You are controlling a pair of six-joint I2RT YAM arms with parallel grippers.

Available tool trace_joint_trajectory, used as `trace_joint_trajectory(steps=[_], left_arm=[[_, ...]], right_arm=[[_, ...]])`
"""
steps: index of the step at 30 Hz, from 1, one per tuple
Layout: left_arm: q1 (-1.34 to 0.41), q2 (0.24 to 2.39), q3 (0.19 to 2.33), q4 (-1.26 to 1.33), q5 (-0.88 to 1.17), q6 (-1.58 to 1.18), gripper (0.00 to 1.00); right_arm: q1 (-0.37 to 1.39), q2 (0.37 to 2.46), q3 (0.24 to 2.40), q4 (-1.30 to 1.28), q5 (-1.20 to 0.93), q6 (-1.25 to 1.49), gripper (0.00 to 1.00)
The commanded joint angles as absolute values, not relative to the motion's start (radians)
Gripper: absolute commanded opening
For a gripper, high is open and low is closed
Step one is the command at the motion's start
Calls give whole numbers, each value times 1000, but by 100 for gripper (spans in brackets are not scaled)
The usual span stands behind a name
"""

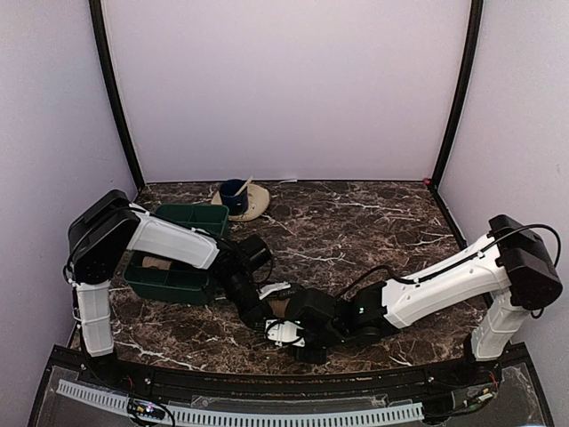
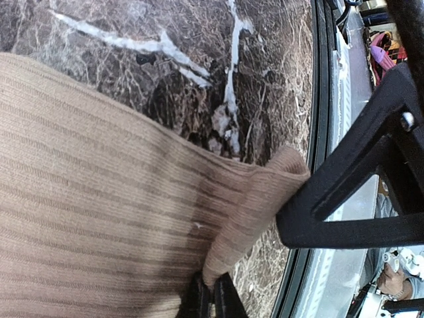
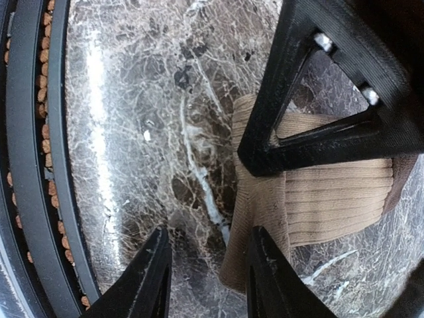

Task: Roll the socks
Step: Roll the sock at the center of the board.

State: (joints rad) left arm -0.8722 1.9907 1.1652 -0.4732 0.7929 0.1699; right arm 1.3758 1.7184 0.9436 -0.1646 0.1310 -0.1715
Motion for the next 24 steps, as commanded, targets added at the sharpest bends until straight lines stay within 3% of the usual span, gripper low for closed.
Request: trace_joint_trajectory(steps=[1, 24], left_arm=[[-868, 2008, 1187, -533, 801, 196, 3], [-865, 2031, 1195, -554, 807, 209, 3]], right_arm=[[1387, 1745, 973, -147, 154, -189, 36], [1310, 1770, 947, -151, 137, -222, 36]])
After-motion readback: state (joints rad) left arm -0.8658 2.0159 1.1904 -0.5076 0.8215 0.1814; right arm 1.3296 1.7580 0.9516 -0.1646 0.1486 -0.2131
